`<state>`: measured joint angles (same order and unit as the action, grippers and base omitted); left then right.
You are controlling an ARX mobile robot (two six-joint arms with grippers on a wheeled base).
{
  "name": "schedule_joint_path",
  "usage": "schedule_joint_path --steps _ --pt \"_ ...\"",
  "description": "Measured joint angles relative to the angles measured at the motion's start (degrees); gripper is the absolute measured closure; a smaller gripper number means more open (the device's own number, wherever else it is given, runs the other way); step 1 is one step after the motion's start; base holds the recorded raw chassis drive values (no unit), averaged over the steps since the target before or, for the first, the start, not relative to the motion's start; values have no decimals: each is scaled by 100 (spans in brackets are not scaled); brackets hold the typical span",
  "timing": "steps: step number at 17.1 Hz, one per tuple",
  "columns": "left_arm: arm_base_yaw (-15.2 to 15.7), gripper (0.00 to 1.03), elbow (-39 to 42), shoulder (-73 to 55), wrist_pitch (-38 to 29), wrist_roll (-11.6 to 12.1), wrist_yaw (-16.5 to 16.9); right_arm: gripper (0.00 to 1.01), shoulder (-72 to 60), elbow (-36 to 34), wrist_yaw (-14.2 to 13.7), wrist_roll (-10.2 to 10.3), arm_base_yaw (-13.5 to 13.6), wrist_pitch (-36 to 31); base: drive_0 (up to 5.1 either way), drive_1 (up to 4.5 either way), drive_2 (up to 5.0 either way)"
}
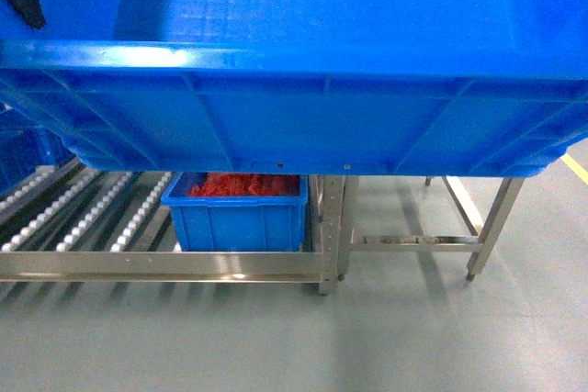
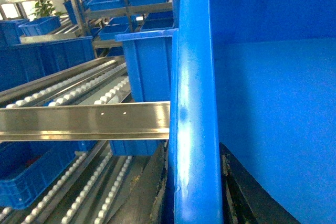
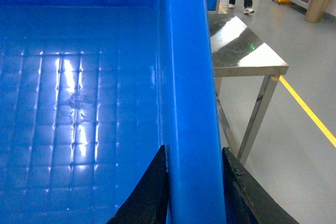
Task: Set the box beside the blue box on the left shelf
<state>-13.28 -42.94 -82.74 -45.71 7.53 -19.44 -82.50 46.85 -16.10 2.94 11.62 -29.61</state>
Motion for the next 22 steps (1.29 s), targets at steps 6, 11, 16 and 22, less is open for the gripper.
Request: schedule_joint_path --steps 6,11,16,22 --pt "4 83 0 0 24 0 9 80 -2 0 -2 -2 2 17 -491 245 245" --pt "4 83 0 0 24 0 11 80 -2 0 -4 -2 0 15 -491 245 245" --pt "4 83 0 0 24 2 11 80 0 0 -2 0 0 42 -493 247 247" --pt "4 83 0 0 -2 0 13 80 0 0 0 0 0 4 -493 248 248"
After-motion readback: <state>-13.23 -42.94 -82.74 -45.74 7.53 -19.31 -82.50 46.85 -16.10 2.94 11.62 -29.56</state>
